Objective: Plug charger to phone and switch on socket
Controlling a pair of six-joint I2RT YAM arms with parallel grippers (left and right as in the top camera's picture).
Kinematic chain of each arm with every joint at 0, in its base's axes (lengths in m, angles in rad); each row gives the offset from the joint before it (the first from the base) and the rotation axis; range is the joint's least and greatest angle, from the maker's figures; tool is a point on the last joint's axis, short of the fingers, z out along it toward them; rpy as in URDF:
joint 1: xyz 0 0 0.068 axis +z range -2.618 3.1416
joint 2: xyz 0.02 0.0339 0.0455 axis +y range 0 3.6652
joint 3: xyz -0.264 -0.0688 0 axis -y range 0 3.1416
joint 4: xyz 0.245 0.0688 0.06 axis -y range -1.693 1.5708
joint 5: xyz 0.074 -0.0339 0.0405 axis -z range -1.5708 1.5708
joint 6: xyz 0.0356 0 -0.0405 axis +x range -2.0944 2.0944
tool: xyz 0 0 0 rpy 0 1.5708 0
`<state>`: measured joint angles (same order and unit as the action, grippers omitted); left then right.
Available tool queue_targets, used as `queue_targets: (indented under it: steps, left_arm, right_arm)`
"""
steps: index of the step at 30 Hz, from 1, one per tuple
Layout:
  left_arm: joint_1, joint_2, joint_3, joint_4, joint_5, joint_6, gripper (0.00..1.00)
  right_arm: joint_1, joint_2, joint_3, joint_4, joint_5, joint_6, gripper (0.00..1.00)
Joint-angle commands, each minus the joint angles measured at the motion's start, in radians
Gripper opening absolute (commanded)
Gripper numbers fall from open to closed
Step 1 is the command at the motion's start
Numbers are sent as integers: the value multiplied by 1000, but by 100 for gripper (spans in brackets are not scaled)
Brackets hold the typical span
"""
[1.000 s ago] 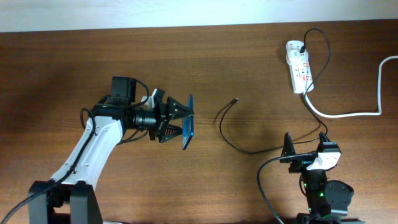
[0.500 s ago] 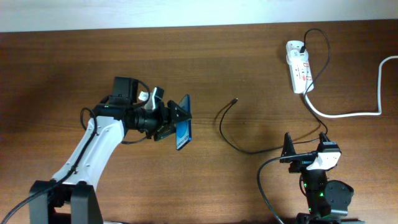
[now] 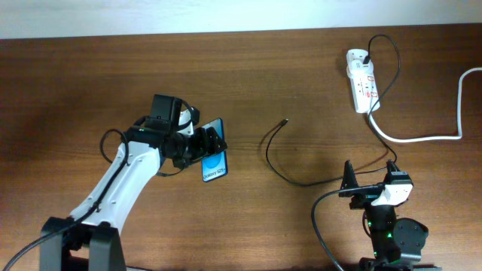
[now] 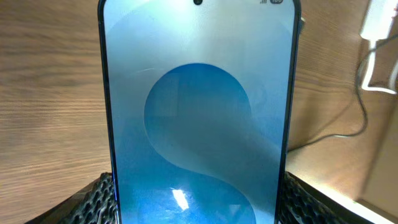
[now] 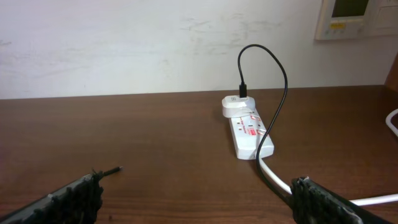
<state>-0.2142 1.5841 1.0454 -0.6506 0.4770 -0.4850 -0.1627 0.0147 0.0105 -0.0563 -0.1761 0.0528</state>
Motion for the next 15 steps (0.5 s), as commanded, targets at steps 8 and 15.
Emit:
queue_targets:
  steps: [8,15]
  left_arm:
    - [-1,-156,32,-25,-150,99,35]
    - [-2,-217,32,-77,-224,166,36]
  right_arm:
    - [6,-8,-5,-7,8,5,98]
    - [6,-8,-5,-8,8,4,98]
